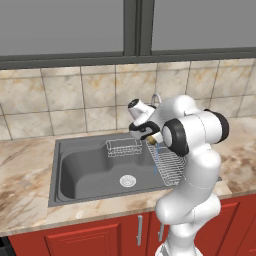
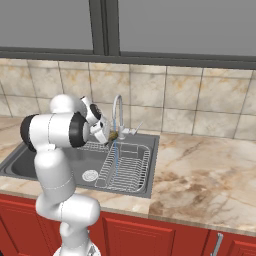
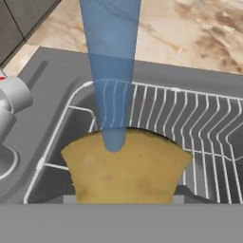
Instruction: Soak the sponge with water for a few seconds and then drop it inside the sink.
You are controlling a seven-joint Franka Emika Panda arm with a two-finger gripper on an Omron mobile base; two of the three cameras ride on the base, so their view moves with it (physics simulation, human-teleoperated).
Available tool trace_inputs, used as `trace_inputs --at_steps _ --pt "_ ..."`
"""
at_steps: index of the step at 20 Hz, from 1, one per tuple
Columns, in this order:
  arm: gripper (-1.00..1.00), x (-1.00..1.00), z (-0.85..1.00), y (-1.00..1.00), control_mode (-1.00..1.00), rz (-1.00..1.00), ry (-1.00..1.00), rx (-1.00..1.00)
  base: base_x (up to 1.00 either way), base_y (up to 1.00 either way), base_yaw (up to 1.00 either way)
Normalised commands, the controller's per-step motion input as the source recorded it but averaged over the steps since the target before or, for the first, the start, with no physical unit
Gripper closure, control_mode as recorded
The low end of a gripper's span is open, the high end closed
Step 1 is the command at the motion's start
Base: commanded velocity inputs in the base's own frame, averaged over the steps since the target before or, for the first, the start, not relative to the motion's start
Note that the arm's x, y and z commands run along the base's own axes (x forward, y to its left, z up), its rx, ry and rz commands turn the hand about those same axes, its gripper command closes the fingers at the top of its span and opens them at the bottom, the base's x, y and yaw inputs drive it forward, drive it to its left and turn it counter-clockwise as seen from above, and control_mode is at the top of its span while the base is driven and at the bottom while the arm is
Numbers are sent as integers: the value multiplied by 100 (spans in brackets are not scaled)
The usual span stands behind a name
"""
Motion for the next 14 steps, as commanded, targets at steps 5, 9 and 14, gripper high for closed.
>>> trace_inputs --at_steps 5,9,14 --pt "100 8 0 -18 -100 0 0 0 0 0 0" --pt "100 0 0 -1 -100 0 0 0 0 0 0" --pt "100 0 0 0 -100 0 0 0 0 0 0"
